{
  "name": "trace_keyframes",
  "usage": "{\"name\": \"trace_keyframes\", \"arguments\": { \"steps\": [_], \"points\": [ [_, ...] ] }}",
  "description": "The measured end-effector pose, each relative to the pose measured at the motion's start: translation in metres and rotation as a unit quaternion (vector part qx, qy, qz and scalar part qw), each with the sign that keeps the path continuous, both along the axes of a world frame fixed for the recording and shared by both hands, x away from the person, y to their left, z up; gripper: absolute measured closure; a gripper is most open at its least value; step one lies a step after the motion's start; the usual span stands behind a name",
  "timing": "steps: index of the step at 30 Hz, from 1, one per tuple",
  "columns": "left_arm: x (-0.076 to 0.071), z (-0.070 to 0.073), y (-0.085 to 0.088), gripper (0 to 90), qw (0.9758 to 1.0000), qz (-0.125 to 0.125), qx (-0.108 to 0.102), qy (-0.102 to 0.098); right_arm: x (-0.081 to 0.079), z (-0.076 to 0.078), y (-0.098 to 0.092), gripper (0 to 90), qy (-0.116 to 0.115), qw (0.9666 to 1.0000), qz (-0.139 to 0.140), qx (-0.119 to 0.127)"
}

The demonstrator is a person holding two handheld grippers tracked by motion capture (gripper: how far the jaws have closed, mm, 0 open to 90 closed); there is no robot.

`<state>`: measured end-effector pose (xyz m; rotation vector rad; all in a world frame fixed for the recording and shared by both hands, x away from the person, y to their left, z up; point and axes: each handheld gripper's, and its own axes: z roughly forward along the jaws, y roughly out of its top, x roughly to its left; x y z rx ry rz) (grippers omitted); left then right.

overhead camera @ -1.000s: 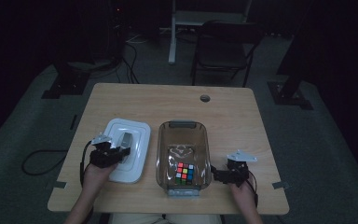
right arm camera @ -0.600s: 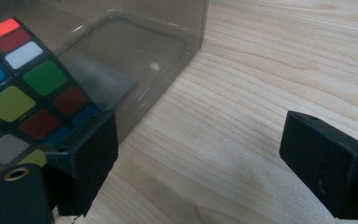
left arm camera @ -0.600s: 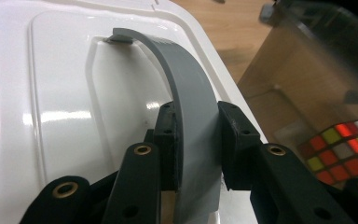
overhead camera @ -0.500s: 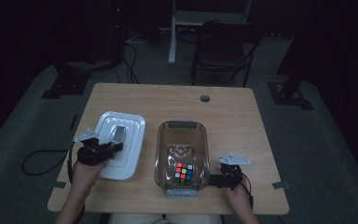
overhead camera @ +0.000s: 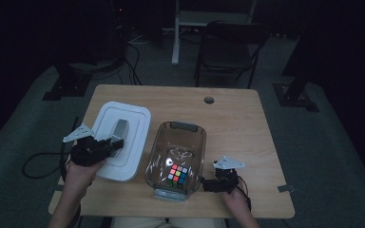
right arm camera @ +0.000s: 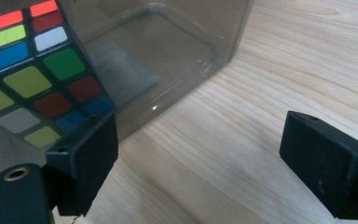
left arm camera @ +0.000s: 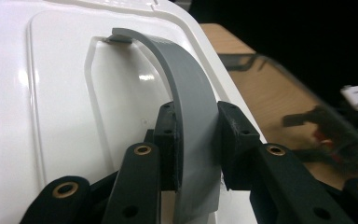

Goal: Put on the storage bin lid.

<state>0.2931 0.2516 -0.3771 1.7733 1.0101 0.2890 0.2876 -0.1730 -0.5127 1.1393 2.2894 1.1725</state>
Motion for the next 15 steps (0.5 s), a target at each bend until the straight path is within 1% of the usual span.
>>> {"name": "trace_keyframes", "arguments": {
  "steps": [2,5,7,8,9,10,12,13,15],
  "points": [
    [-0.002,0.005,-0.004,72.5,0.9999,-0.010,-0.004,-0.004,0.001,0.000,0.004,11.4,-0.003,1.0000,0.006,-0.003],
    [-0.002,0.010,-0.010,72.5,0.9997,-0.023,-0.004,-0.010,0.001,0.001,0.011,11.4,-0.006,0.9999,0.013,-0.007],
    [-0.001,0.013,-0.013,72.5,0.9994,-0.033,-0.011,-0.009,0.001,0.001,0.016,11.4,-0.008,0.9998,0.018,-0.009],
    [-0.001,0.014,-0.015,72.5,0.9993,-0.035,-0.008,-0.011,0.001,0.001,0.018,11.4,-0.009,0.9997,0.021,-0.009],
    [-0.001,0.015,-0.017,72.6,0.9991,-0.040,-0.007,-0.012,0.001,0.001,0.020,11.4,-0.010,0.9997,0.023,-0.009],
    [-0.001,0.015,-0.018,72.5,0.9989,-0.045,-0.011,-0.011,0.002,0.001,0.022,11.4,-0.009,0.9996,0.024,-0.009],
    [-0.001,0.016,-0.023,72.5,0.9985,-0.053,-0.009,-0.011,0.003,0.001,0.025,11.4,-0.007,0.9996,0.027,-0.007],
    [-0.001,0.016,-0.025,72.5,0.9982,-0.057,-0.012,-0.009,0.004,0.002,0.027,11.4,-0.008,0.9996,0.027,-0.007],
    [0.001,0.015,-0.030,72.5,0.9978,-0.065,-0.011,-0.007,0.005,0.002,0.031,11.4,-0.008,0.9995,0.029,-0.004]
  ]
}}
